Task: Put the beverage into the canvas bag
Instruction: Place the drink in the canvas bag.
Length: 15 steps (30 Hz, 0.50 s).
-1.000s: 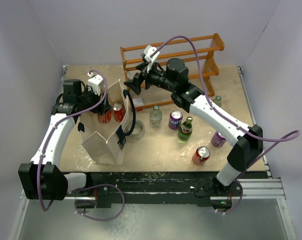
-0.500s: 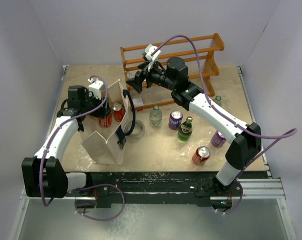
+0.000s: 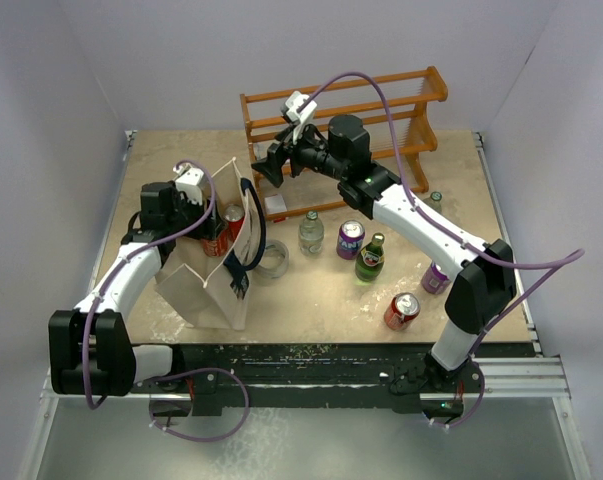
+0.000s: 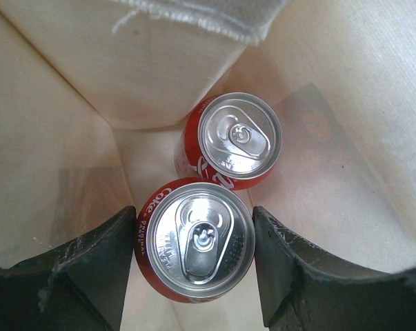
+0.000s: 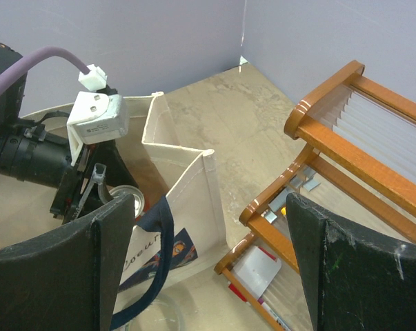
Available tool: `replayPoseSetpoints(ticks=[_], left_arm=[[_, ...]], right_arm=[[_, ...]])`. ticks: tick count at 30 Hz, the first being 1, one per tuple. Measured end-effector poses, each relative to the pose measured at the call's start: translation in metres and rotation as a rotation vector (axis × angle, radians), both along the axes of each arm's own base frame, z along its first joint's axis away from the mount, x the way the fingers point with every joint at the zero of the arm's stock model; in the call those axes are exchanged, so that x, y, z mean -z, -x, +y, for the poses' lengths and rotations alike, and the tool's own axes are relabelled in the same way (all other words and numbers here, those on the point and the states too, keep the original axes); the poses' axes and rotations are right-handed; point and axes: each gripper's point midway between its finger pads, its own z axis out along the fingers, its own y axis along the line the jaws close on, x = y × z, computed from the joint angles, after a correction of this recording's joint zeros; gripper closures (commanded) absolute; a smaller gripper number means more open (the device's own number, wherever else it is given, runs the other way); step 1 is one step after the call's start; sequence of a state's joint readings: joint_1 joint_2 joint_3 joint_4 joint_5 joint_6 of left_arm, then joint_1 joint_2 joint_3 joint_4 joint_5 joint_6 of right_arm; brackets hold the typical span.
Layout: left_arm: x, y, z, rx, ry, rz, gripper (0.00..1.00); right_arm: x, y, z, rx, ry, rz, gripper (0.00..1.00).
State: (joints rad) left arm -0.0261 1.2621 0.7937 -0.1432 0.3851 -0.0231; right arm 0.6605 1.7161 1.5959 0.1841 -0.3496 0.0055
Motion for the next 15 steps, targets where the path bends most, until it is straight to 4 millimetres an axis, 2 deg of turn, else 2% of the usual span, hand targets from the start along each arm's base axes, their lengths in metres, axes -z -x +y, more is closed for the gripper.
replayPoseSetpoints(ticks=[8, 15], left_arm=[[0.011, 0.008, -0.006, 0.051, 0.006, 0.012, 1.0], [0.013, 0.009, -0.008, 0.105, -0.023, -0.014, 0.99]], right_arm=[[0.0, 0.0, 0.0, 0.0, 0.0, 0.0, 0.1], [0.0, 0.0, 0.0, -0.003, -0.001, 0.0, 0.1]])
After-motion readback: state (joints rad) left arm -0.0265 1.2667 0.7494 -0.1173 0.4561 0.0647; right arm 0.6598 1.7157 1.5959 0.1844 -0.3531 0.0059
